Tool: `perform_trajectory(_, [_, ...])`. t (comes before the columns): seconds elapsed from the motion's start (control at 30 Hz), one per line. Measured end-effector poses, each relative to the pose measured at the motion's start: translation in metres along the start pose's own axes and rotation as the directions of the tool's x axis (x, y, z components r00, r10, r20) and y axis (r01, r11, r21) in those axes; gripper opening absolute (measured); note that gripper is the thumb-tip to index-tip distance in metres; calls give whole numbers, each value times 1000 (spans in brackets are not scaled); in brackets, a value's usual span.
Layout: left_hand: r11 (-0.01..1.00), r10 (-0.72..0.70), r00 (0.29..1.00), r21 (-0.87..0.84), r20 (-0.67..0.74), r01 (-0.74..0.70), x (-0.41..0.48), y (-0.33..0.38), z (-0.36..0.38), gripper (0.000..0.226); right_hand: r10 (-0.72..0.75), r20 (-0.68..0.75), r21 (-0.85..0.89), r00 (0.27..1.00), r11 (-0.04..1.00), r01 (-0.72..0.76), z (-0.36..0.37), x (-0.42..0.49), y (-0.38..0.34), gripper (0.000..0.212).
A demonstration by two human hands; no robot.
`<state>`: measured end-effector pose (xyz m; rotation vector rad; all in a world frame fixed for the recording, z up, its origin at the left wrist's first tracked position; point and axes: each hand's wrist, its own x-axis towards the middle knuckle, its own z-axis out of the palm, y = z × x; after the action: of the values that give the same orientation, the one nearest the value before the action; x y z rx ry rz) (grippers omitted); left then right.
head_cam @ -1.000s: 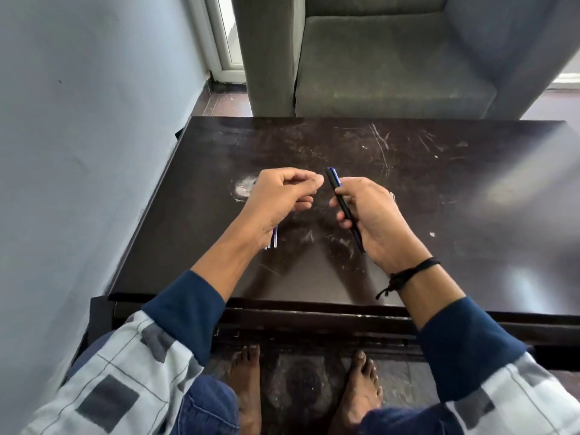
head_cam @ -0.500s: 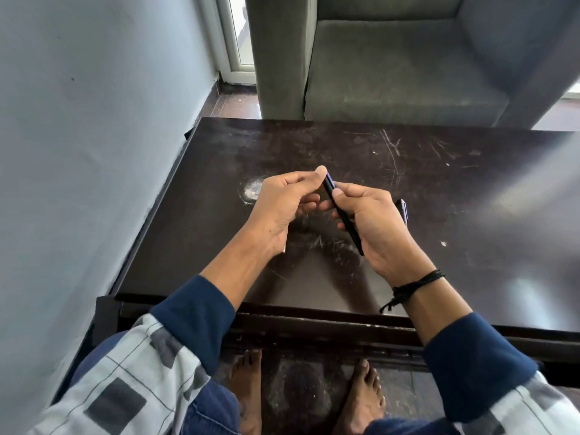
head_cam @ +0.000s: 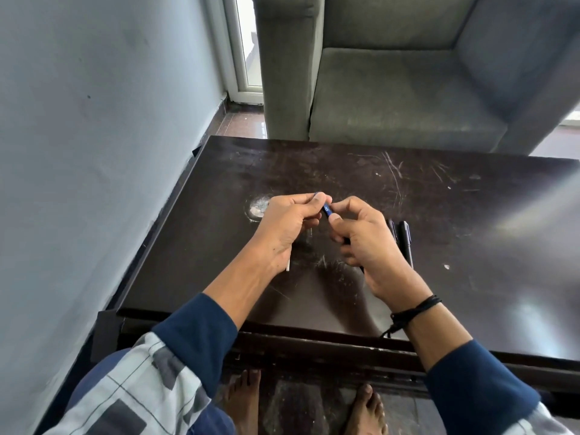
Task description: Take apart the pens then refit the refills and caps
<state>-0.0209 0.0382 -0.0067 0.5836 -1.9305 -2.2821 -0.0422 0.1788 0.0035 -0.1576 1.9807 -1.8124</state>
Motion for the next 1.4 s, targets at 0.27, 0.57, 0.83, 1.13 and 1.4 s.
perform_trajectory(0.27, [998,57,998,-2,11,-57,1,10,-3,21,-77,-25,-118,997,990,74,0,0,-7,12])
perform_trajectory(0.57, [925,4,992,378,-122,43,17,8,-25,18,62,-104,-29,993,997,-66,-24,13,-7,13])
perform_trajectory(0.83, [297,-135,986,953,96,-52,-6,-9,3,25,170,-275,352,946,934,-65,-41,19,-7,12])
perform_trajectory(1.13, [801,-65,987,597,147,-36,-8,3,4,45,131,-284,275,950,960,-50,-37,16,-11,10])
perform_trajectory(1.4, [829,86,971,524,223,-194,-9,2,5,15,98,-272,284,957,959,-18,-35,12,-11,14])
